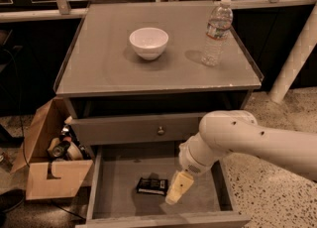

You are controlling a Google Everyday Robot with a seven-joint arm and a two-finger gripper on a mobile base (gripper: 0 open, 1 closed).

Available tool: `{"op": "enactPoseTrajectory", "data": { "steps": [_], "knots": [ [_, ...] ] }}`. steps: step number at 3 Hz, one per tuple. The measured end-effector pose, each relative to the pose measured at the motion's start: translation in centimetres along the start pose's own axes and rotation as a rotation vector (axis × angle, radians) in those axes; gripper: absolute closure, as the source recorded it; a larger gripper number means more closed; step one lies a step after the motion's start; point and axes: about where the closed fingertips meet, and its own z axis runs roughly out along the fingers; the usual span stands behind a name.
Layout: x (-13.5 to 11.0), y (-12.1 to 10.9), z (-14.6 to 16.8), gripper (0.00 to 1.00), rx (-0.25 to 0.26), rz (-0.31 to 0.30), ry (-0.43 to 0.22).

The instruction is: Pick rxbar chocolate from middle drawer and place on counter

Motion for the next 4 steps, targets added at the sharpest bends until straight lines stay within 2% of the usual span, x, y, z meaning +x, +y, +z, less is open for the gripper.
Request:
{"op": "enactPoseTrajectory", "data": {
  "steps": [2, 3, 4],
  "knots": [
    [2.7, -1.9, 5.0, 0.0, -0.05, 0.068, -0.017],
    [2.8, -1.8, 5.2, 0.0, -0.054, 0.069, -0.016],
    [2.7, -1.9, 7.1, 0.0, -0.07, 0.08, -0.048]
  ]
}}
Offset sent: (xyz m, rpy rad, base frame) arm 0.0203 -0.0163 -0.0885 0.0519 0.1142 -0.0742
